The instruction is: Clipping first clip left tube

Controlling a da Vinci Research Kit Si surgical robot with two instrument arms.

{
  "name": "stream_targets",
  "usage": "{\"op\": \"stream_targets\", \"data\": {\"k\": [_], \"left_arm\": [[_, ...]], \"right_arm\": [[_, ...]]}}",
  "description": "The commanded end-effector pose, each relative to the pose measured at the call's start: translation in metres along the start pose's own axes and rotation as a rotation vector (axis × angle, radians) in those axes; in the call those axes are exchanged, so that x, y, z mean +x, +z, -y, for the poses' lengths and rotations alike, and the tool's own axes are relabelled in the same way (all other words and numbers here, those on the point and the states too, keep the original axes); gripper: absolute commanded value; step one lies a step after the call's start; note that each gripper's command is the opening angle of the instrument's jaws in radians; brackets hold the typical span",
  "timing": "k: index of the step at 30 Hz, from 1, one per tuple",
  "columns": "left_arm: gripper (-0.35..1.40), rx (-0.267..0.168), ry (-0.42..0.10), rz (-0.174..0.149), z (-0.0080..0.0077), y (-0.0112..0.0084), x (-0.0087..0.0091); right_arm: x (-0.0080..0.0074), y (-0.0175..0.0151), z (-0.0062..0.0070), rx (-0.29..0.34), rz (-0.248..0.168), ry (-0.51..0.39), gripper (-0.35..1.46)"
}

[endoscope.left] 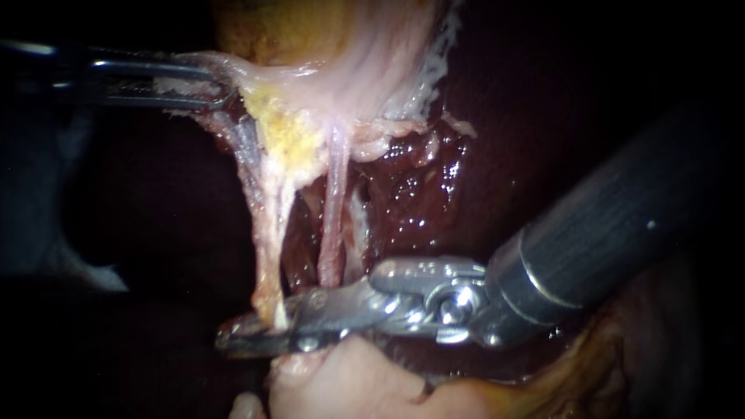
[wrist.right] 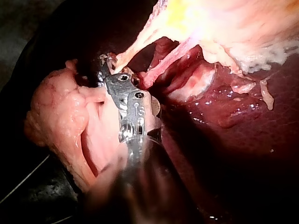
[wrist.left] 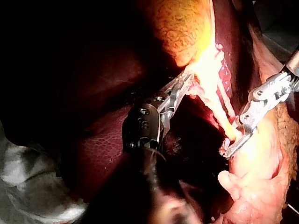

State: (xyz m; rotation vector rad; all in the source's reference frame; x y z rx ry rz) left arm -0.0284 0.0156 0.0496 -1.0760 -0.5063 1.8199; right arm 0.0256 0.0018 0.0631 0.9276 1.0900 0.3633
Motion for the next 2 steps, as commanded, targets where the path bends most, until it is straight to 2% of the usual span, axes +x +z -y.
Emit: {"op": "stream_targets", "data": {"k": [1,2], "left_arm": [[-0.35,0.000,0.000,0.000,0.0000,0.0000,0.0000],[-0.35,0.000,0.000,0.000,0.0000,0.0000,0.0000]], "right_arm": [[0.0000,0.0000,0.0000,-0.001,0.000,0.000,-0.35],[0.0000,0.0000,0.0000,-0.001,0.000,0.000,-0.35]]}}
